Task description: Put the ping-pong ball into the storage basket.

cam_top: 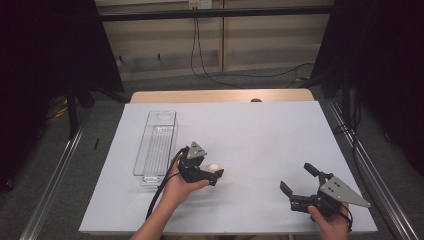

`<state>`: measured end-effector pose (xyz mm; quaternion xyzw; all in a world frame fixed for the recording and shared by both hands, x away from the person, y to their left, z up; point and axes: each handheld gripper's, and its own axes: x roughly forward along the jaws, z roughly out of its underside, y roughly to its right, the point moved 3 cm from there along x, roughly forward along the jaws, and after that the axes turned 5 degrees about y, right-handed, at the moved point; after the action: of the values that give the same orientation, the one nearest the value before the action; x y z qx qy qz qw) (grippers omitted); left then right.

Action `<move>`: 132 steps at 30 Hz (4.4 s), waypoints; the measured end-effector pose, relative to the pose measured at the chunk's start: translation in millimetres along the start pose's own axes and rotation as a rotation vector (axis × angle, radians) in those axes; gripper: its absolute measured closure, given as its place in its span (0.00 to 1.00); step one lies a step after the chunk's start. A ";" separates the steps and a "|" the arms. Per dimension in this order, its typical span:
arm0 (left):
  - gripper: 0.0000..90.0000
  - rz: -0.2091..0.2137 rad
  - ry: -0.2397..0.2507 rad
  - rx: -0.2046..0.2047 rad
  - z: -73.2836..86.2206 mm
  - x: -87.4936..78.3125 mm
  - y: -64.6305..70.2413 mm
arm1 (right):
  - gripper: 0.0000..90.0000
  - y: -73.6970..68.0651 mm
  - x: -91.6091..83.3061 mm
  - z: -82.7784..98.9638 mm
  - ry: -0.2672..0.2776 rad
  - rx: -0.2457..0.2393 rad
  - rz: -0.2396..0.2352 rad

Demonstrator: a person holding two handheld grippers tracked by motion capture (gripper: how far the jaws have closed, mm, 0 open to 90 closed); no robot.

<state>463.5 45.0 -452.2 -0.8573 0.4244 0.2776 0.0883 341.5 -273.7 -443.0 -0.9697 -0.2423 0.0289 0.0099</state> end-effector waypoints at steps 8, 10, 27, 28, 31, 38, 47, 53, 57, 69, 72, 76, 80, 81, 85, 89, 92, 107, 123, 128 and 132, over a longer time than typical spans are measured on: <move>0.13 0.004 -0.017 -0.013 2.2 5.0 2.8 | 0.01 -0.6 0.4 0.0 0.001 -0.004 0.002; 0.13 0.001 -0.022 -0.011 2.4 5.7 2.7 | 0.01 -0.3 0.3 0.1 0.000 0.001 0.002; 0.25 0.010 -0.061 -0.022 6.7 12.2 1.8 | 0.01 -0.4 0.3 -0.4 0.004 -0.004 0.003; 0.25 -0.002 -0.070 -0.013 6.9 12.4 1.2 | 0.01 -0.5 0.2 -0.4 0.003 -0.002 0.002; 0.31 0.016 -0.070 -0.012 7.2 13.7 1.1 | 0.01 -0.3 0.0 -0.5 0.003 -0.001 0.002; 0.37 0.013 -0.090 -0.015 9.5 15.6 0.3 | 0.01 0.1 0.0 -0.4 0.001 -0.007 -0.003; 0.42 0.023 -0.085 -0.027 9.9 17.9 0.8 | 0.01 0.1 -0.3 -0.6 0.001 -0.004 -0.001; 0.48 0.040 -0.088 -0.029 10.7 18.7 1.7 | 0.01 -0.2 0.1 -0.7 0.004 -0.004 0.004; 0.51 0.043 -0.100 -0.032 10.8 18.2 1.6 | 0.01 -0.3 0.2 -0.8 0.003 0.000 0.009; 0.54 0.035 -0.111 -0.035 11.1 18.1 0.8 | 0.01 0.0 -0.1 -0.9 0.003 -0.003 0.005; 0.55 0.050 -0.090 -0.044 10.8 18.2 -0.9 | 0.01 0.1 -0.3 -1.0 0.005 -0.004 0.006; 0.56 0.049 -0.099 -0.042 10.7 17.0 -1.3 | 0.01 0.4 -0.6 -1.0 0.005 -0.006 0.005; 0.57 0.058 -0.104 -0.050 10.3 15.3 -2.7 | 0.01 0.5 -0.6 -0.9 0.004 -0.007 0.004; 0.57 0.058 -0.104 -0.050 10.3 15.3 -2.7 | 0.01 0.5 -0.6 -0.9 0.004 -0.007 0.004; 0.57 0.054 -0.097 -0.058 8.3 13.0 -2.9 | 0.01 0.2 -0.3 -0.7 0.003 -0.005 0.003; 0.57 0.063 -0.103 -0.058 7.2 9.9 -4.1 | 0.01 -0.1 0.1 -1.0 0.006 -0.002 0.007; 0.57 0.065 -0.088 -0.075 6.3 9.4 -3.7 | 0.01 -0.2 -0.1 -0.8 0.004 -0.003 0.005; 0.57 0.072 -0.089 -0.084 2.8 2.5 -5.3 | 0.02 -0.3 0.2 -1.0 0.006 -0.001 0.006; 0.57 0.078 -0.087 -0.085 -1.1 -6.1 -8.6 | 0.01 0.2 0.7 -0.4 0.005 -0.004 -0.002; 0.57 0.082 -0.076 -0.089 -5.8 -8.8 -8.8 | 0.02 -0.3 1.2 -0.1 0.005 0.001 0.000; 0.57 0.075 -0.070 -0.094 -9.9 -11.8 -9.1 | 0.01 -0.4 1.3 0.1 0.005 0.000 -0.002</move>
<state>468.8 54.8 -438.3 -0.8338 0.4393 0.3301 0.0524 342.4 -272.7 -443.2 -0.9695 -0.2433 0.0267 0.0106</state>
